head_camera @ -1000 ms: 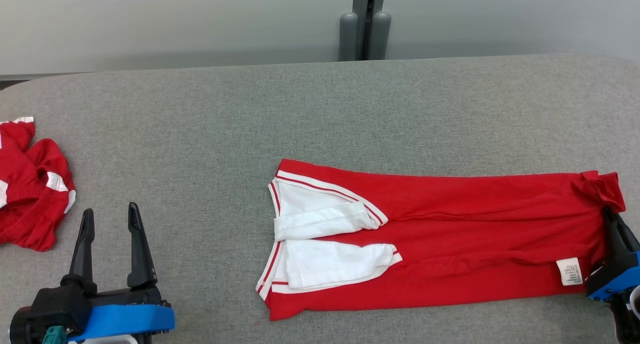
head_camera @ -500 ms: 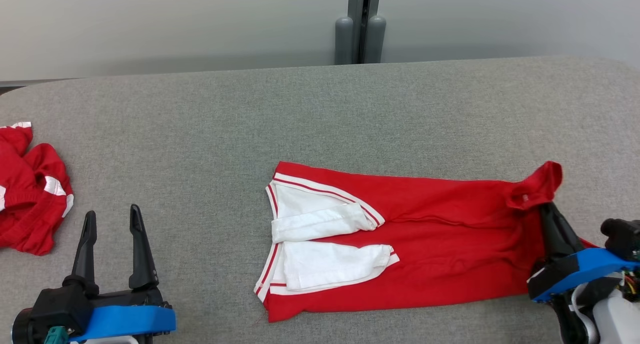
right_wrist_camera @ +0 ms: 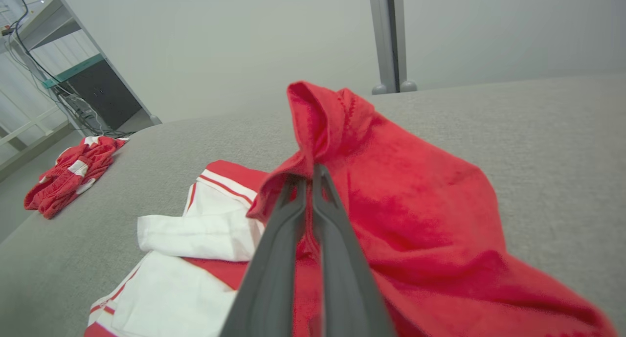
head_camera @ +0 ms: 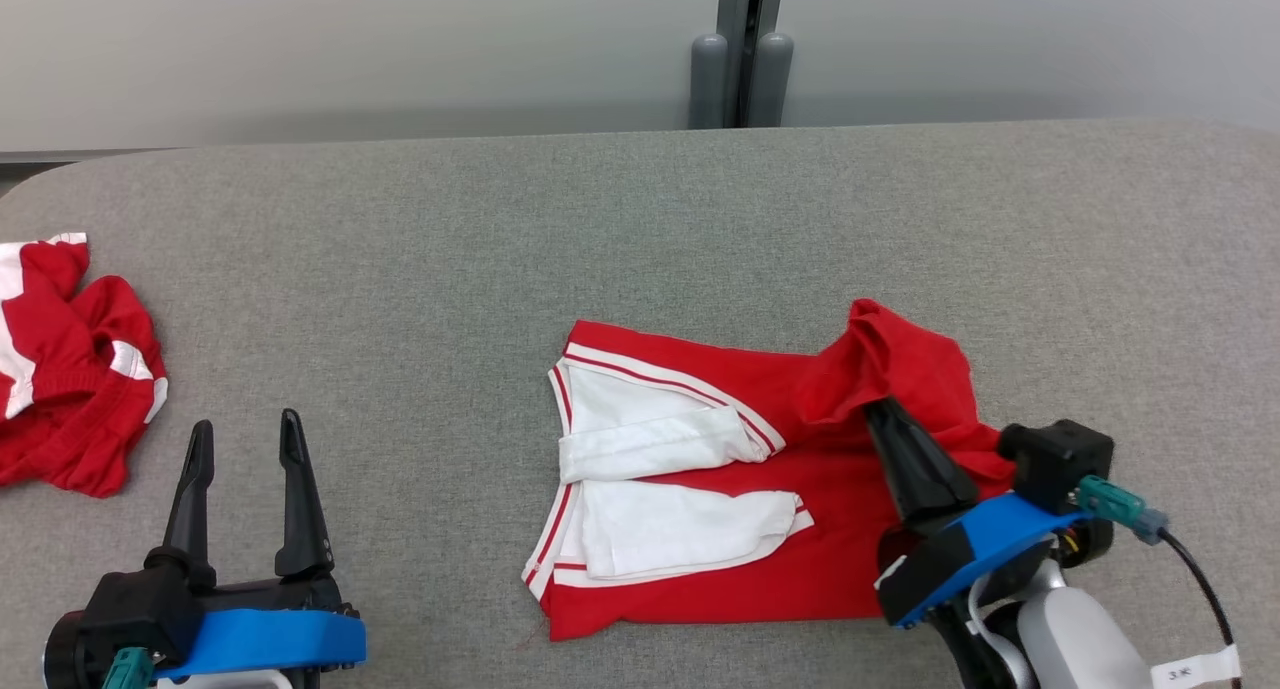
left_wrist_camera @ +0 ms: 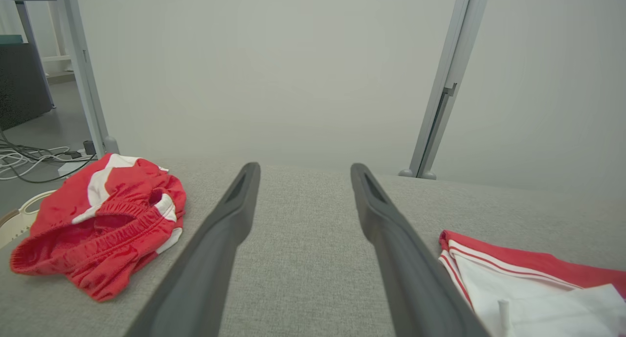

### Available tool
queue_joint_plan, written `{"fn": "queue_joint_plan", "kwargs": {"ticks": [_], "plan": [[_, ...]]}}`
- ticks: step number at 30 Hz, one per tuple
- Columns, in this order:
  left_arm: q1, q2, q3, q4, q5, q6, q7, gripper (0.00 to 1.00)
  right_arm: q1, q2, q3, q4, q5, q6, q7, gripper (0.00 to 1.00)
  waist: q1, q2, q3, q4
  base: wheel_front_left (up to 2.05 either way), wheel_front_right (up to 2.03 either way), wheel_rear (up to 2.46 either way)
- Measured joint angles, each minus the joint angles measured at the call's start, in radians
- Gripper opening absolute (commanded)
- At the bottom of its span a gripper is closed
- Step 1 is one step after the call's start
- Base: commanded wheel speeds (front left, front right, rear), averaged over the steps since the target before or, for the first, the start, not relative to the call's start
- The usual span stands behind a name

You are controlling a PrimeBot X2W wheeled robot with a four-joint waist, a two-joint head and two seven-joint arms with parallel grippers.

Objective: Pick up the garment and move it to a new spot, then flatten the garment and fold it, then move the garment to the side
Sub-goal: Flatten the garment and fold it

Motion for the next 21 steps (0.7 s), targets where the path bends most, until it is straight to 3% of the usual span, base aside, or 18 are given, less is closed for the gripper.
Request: {"fn": "queue_joint_plan", "kwargs": {"ticks": [11,21], "plan": [[-0.016,0.0,-0.009,0.021,-0.006,-0.002,0.0,1.0,-0.109,0.053,0.177,0.065,0.015,0.0,-0.016,0.0,0.0,0.0,0.006,0.026,0.0,0.0,0.0],[-0.041,0.0,-0.038,0.039,-0.011,-0.003,0.0,1.0,-0.242,0.056,0.338,0.184,0.132,0.0,-0.072,0.0,0.0,0.0,0.022,0.06,0.0,0.0,0.0]]}}
